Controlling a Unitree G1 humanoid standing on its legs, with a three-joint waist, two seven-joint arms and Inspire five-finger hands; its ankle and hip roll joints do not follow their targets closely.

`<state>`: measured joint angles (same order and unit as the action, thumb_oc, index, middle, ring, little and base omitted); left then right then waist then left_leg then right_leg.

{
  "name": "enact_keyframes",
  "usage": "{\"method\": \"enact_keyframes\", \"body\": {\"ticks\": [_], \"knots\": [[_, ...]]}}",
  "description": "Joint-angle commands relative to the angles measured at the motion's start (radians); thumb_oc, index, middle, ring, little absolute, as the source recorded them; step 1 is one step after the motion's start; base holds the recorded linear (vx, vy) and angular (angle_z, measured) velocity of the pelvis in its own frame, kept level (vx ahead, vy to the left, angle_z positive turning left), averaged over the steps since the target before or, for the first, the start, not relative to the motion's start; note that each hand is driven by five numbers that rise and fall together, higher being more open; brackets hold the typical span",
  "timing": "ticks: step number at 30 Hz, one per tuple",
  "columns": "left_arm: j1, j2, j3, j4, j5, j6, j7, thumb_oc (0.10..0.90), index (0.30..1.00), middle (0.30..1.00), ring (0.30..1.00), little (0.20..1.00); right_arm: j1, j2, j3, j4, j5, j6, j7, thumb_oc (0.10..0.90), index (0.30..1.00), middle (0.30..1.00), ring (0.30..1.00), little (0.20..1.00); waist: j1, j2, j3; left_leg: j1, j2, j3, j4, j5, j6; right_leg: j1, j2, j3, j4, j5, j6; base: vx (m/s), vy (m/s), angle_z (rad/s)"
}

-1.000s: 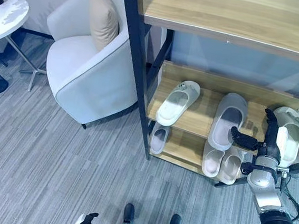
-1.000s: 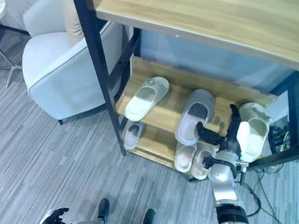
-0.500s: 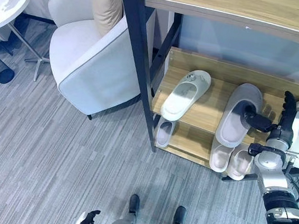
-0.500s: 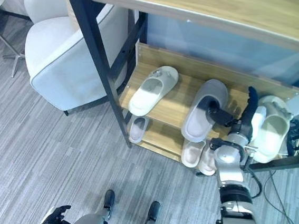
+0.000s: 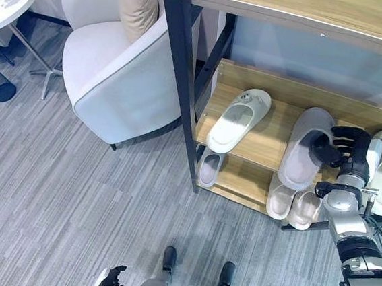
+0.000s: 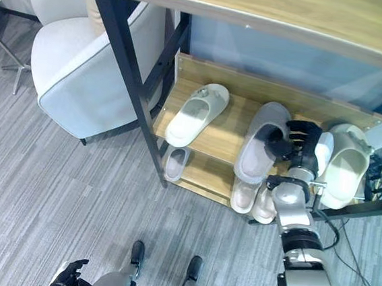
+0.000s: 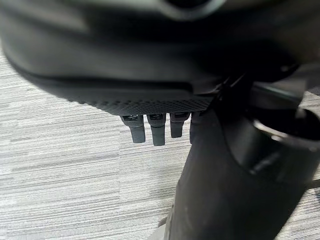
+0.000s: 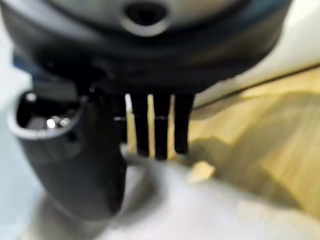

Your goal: Arrange the slippers neatly on the shoe rack.

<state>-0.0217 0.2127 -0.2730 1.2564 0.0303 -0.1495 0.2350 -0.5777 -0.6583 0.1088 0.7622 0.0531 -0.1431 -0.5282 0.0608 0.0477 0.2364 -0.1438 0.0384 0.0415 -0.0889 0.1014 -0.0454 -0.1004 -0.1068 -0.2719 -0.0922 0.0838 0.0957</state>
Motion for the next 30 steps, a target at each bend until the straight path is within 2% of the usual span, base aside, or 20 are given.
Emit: {"method": "enact_keyframes", "body": {"ticks": [1, 5, 11, 13, 16, 17, 18, 22, 25, 30], "knots": [[-0.039, -0.005, -0.044, 0.076, -0.009, -0.004, 0.015, 0.800, 0.900, 0.900, 0.900, 0.900, -0.077, -0.061, 0.013, -0.022, -0.033, -0.034, -0.027, 0.400, 0.300, 0.300, 0.300, 0.300, -0.001, -0.045, -0.043, 0.009, -0.036, 0.002, 0.002, -0.075, -0.021, 0.024, 0.009, 0.058, 0.005, -0.117, 0.038, 0.00, 0.000, 0.00], [-0.040, -0.004, -0.024, 0.089, 0.000, 0.007, 0.019, 0.800, 0.900, 0.900, 0.900, 0.900, -0.028, -0.040, -0.020, -0.076, -0.070, -0.029, -0.063, 0.400, 0.300, 0.300, 0.300, 0.300, -0.004, -0.045, -0.044, 0.016, -0.035, 0.005, 0.002, -0.080, -0.019, 0.030, 0.009, 0.058, 0.005, -0.119, 0.037, 0.00, 0.000, 0.00], [-0.032, -0.006, 0.014, 0.091, 0.031, 0.017, 0.028, 0.800, 0.900, 0.900, 0.900, 0.900, 0.134, -0.011, -0.136, -0.349, -0.172, -0.035, -0.100, 0.400, 0.300, 0.300, 0.300, 0.300, -0.016, -0.050, -0.056, 0.047, -0.034, 0.003, 0.002, -0.094, -0.014, 0.056, 0.011, 0.059, 0.005, -0.125, 0.036, 0.00, 0.000, 0.00], [-0.032, -0.009, 0.038, 0.081, 0.050, 0.019, 0.027, 0.800, 0.900, 0.900, 0.900, 0.900, 0.244, 0.012, -0.173, -0.546, -0.234, -0.050, -0.063, 0.400, 0.300, 0.300, 0.300, 0.300, -0.030, -0.055, -0.064, 0.063, -0.033, 0.008, 0.002, -0.103, -0.012, 0.069, 0.012, 0.061, 0.005, -0.127, 0.036, 0.00, 0.000, 0.00], [-0.025, -0.011, 0.053, 0.077, 0.062, 0.020, 0.024, 0.800, 0.900, 0.900, 0.900, 0.900, 0.322, 0.035, -0.177, -0.660, -0.278, -0.064, -0.023, 0.400, 0.300, 0.300, 0.300, 0.300, -0.038, -0.061, -0.071, 0.076, -0.033, 0.011, 0.002, -0.108, -0.010, 0.081, 0.014, 0.064, 0.005, -0.128, 0.037, 0.00, -0.006, -0.03], [-0.020, -0.013, 0.069, 0.074, 0.075, 0.019, 0.020, 0.800, 0.900, 0.900, 0.900, 0.900, 0.423, 0.074, -0.178, -0.780, -0.323, -0.079, 0.030, 0.400, 0.300, 0.300, 0.300, 0.300, -0.050, -0.066, -0.077, 0.089, -0.032, 0.016, 0.002, -0.111, -0.008, 0.097, 0.016, 0.067, 0.005, -0.130, 0.035, 0.00, -0.020, -0.05], [-0.018, -0.014, 0.076, 0.073, 0.077, 0.018, 0.017, 0.800, 0.900, 0.900, 0.900, 0.900, 0.475, 0.089, -0.175, -0.820, -0.335, -0.087, 0.056, 0.400, 0.300, 0.300, 0.300, 0.300, -0.056, -0.069, -0.082, 0.096, -0.031, 0.018, 0.002, -0.114, -0.008, 0.105, 0.017, 0.067, 0.005, -0.132, 0.034, 0.00, 0.000, 0.00], [-0.011, -0.021, 0.091, 0.062, 0.074, 0.013, 0.001, 0.800, 0.900, 0.900, 0.900, 0.900, 0.632, 0.151, -0.108, -0.874, -0.318, -0.112, 0.160, 0.400, 0.300, 0.300, 0.300, 0.300, -0.078, -0.071, -0.090, 0.130, -0.025, 0.024, 0.002, -0.121, -0.006, 0.133, 0.023, 0.067, 0.022, -0.143, 0.027, 0.00, -0.009, -0.05], [-0.004, -0.017, 0.103, 0.060, 0.064, 0.014, -0.002, 0.800, 0.900, 0.900, 0.900, 0.900, 0.716, 0.208, -0.047, -0.847, -0.230, -0.126, 0.228, 0.400, 0.300, 0.300, 0.300, 0.300, -0.089, -0.071, -0.095, 0.154, -0.023, 0.033, 0.002, -0.126, -0.003, 0.143, 0.026, 0.072, 0.041, -0.156, 0.024, 0.00, -0.006, -0.12], [0.026, -0.008, 0.127, 0.044, 0.046, 0.012, -0.013, 0.800, 0.900, 0.900, 0.900, 0.900, 0.794, 0.219, -0.008, -0.787, -0.177, -0.124, 0.298, 0.400, 0.300, 0.300, 0.300, 0.300, -0.095, -0.068, -0.094, 0.205, -0.010, 0.047, 0.005, -0.134, -0.001, 0.156, 0.033, 0.084, 0.096, -0.190, 0.015, 0.02, -0.016, -0.12]]}}
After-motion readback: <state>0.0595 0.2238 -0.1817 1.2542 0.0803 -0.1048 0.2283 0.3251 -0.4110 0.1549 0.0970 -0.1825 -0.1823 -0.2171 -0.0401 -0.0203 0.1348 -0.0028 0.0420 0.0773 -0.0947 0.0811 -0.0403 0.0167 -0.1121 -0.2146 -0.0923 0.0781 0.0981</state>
